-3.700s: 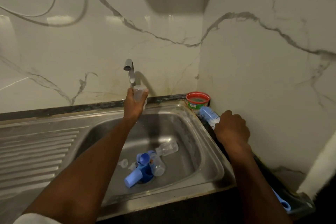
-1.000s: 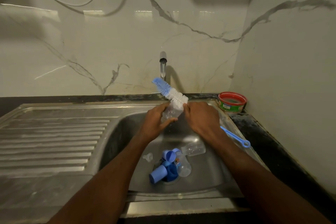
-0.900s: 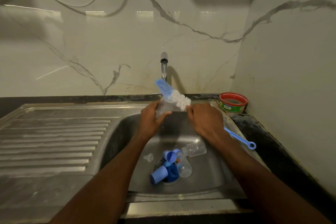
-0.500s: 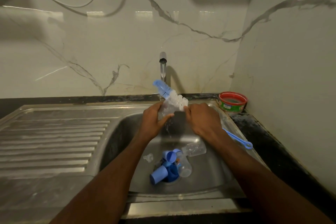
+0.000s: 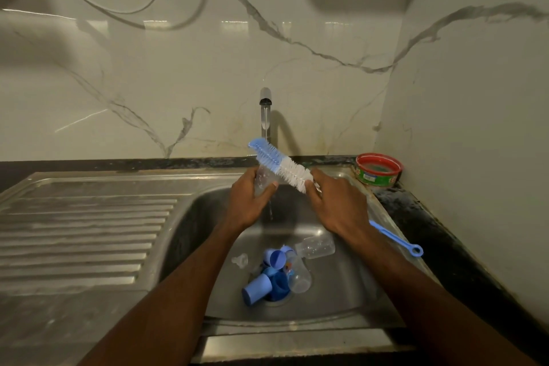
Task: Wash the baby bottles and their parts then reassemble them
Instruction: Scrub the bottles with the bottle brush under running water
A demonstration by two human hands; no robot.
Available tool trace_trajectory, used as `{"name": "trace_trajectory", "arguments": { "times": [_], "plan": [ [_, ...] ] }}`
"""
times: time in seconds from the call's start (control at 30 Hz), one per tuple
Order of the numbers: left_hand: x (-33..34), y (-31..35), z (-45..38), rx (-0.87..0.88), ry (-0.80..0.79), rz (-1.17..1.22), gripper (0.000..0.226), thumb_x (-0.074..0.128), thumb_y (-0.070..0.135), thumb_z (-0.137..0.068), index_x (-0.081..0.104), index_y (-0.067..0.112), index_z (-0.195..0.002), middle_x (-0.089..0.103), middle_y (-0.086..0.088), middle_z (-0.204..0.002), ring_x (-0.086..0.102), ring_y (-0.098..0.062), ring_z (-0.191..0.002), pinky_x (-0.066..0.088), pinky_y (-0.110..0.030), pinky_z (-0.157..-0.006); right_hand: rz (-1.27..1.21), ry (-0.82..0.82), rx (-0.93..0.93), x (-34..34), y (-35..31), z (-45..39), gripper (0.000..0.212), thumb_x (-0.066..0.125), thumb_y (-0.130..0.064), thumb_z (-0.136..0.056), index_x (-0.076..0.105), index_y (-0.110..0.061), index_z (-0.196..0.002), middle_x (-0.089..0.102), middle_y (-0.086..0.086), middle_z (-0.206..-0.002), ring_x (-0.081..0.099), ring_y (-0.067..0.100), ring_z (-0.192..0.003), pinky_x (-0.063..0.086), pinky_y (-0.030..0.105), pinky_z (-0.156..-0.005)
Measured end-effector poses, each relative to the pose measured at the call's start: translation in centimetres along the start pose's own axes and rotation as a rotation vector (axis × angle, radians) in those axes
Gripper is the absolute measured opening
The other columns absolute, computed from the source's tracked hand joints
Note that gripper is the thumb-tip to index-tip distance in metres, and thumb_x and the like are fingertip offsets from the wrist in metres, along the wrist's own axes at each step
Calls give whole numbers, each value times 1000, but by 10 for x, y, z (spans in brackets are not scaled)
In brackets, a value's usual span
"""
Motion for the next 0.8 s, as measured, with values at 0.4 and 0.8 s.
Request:
{"name": "trace_trajectory", "arguments": {
  "times": [0.4,0.8],
  "plan": [
    [19,7,9,-25,-202,132,46,65,42,-96,45,30,-136,57,25,-121,56,18,-106,46,-3,-79,53,30,32,-8,-1,-6,34,37,-49,-105,60,-27,-118,72,2,-95,62,24,-79,38,32,-62],
    [17,13,7,54,-150,67,44,65,41,-96,47,28,-134,59,12,-131,57,6,-115,47,-14,-92,180,37,-58,-10,-22,-14,33,35,-49,-106,58,-31,-122,71,2,-93,67,25,-79,51,35,-68]
  ]
}}
Point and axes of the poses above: each hand's wrist, its own z-axis away from the middle knuckle, its own x-axis out of the palm, y = z × x, the point moved 10 cm from there along -z, towards the middle knuckle
